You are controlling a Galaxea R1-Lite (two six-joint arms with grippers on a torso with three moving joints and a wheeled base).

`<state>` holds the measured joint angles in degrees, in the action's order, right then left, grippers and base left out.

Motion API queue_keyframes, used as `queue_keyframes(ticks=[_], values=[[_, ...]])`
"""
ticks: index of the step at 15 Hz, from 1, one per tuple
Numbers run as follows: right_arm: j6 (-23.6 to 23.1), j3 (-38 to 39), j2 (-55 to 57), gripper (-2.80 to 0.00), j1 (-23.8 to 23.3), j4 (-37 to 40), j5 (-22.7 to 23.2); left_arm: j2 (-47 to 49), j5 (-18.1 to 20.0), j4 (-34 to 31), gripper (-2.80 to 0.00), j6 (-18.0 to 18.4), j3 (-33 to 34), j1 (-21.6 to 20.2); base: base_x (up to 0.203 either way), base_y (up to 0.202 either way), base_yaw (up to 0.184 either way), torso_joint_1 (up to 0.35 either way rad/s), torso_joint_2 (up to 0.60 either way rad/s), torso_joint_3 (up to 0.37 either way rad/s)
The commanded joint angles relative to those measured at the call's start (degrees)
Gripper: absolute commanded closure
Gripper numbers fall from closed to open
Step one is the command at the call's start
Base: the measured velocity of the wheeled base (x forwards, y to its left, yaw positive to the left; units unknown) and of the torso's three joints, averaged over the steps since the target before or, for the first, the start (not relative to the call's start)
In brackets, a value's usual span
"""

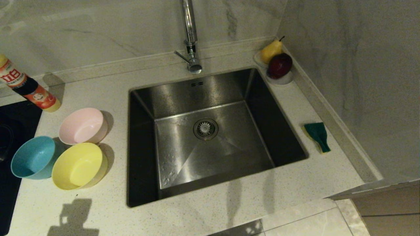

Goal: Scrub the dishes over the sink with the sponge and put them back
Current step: Turn on the faucet

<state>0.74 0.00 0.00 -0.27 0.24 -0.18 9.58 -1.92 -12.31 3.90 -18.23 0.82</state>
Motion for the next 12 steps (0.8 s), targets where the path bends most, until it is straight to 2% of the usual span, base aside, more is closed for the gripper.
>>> queue_keyframes(ticks=[1,3,4,9,12], values=[[-0.04,0.00,0.00,0.00,0.00,0.02,0.01,-9.54,1.00,0.43,0.00,0.33,8.90,-0.50,0.000,0.000,0.000,0.000,0.00,0.000],[-0.04,0.00,0.00,0.00,0.00,0.02,0.01,-9.58,1.83,0.84,0.00,0.01,13.69,-0.61,0.000,0.000,0.000,0.000,0.00,0.000],[0.03,0.00,0.00,0.00,0.00,0.02,0.01,-9.52,3.45,1.61,0.00,-0.24,14.61,-0.63,0.000,0.000,0.000,0.000,0.00,0.000],[-0.04,0.00,0.00,0.00,0.00,0.02,0.01,-9.58,3.32,2.89,0.00,-1.95,14.71,-0.63,0.000,0.000,0.000,0.000,0.00,0.000],[-0.04,0.00,0.00,0.00,0.00,0.02,0.01,-9.58,3.41,2.99,0.00,-1.53,14.89,-0.60,0.000,0.000,0.000,0.000,0.00,0.000]])
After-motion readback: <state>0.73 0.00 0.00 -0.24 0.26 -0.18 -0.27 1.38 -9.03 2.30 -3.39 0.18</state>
